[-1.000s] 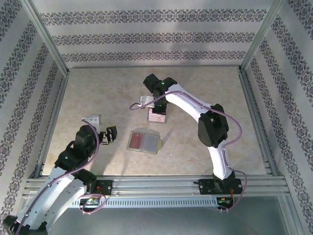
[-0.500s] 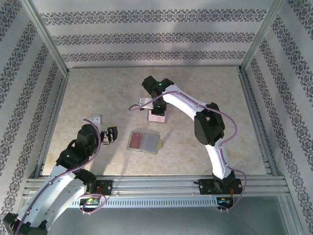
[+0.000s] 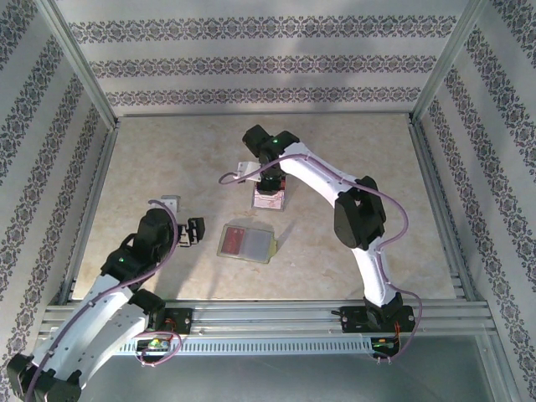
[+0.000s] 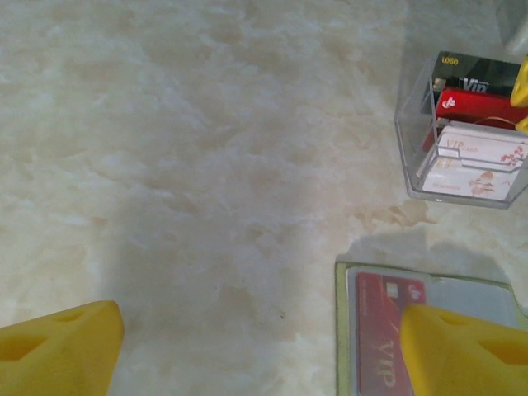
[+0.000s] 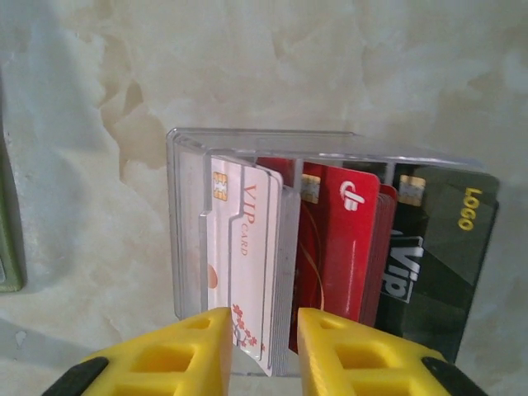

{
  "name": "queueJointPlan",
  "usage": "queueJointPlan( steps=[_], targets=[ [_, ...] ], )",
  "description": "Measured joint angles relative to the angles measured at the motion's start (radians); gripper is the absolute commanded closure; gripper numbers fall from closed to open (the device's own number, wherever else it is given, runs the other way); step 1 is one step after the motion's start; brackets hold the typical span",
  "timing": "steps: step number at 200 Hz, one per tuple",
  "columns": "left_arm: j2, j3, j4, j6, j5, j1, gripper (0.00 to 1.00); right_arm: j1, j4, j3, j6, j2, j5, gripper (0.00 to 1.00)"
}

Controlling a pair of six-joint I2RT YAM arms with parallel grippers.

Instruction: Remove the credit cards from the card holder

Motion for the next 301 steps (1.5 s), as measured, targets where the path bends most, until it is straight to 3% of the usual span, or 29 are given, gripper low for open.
queueJointPlan(
  steps=[20,46,91,141,191,301],
  targets=[
    [0.037,0.002,-0.006,-0.028,0.054,0.0,0.23,-0.003,0.001,-0.012,0.076,-0.072,0.0,0.57],
    [0.141,0.018,-0.007,-0.09,0.158,0.0,0.34,-0.021,0.037,-0.122,0.231,-0.275,-0.01,0.44],
    [0.381,0.026,0.014,-0.197,0.332,-0.021,0.46,-0.152,0.22,-0.529,0.584,-0.713,-0.107,0.24],
    [0.497,0.035,0.096,-0.262,0.406,-0.072,0.58,-0.352,0.428,-0.965,0.888,-0.975,-0.261,0.09],
    [0.592,0.047,0.175,-0.296,0.42,-0.091,0.66,-0.466,0.539,-1.186,1.056,-1.121,-0.373,0.08],
    [0.762,0.068,0.257,-0.295,0.431,-0.093,0.69,-0.481,0.57,-1.209,1.086,-1.119,-0.407,0.08]
  ],
)
